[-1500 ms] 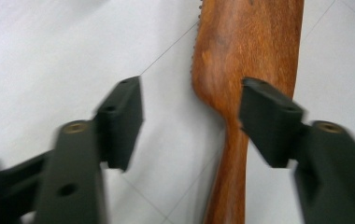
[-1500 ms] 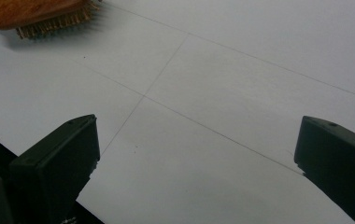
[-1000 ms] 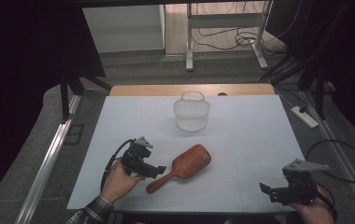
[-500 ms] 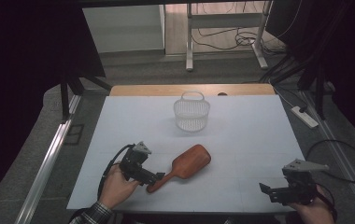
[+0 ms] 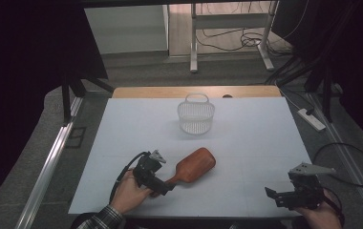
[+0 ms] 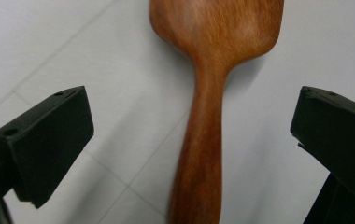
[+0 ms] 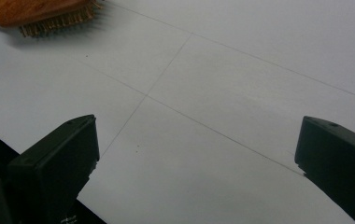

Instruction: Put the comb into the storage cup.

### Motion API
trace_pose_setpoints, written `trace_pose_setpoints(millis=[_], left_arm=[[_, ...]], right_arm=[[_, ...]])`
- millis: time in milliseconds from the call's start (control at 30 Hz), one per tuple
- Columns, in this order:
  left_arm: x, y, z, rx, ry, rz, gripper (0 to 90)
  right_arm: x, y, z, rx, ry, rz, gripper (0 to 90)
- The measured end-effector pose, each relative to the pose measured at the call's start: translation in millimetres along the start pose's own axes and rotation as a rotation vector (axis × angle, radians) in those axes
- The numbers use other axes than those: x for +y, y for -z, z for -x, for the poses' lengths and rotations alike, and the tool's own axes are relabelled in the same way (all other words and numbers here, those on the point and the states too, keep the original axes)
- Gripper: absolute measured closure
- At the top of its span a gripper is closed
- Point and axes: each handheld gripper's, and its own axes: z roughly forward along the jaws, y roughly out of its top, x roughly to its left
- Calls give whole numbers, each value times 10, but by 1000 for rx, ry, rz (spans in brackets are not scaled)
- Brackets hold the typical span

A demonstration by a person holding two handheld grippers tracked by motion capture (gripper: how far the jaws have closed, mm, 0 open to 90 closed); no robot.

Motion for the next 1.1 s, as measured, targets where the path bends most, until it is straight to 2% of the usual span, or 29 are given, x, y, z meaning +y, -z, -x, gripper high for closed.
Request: trace_pose_setpoints(millis=[300, 567, 867, 967, 1100], left_arm=[[56, -191, 50, -18, 2, -49, 0], [95, -256, 44, -26, 4, -60, 0], [160, -313, 62, -1, -14, -75, 0], [166, -327, 89, 30, -37, -88, 26], [172, -335, 125, 67, -62, -99, 207]], right_arm=[[0, -1, -1, 1, 3, -2, 0], [2, -4, -2, 1, 4, -5, 0], [3, -9, -6, 5, 11, -8, 0], [3, -9, -6, 5, 10, -9, 0], [4, -10, -7, 6, 12, -9, 0]])
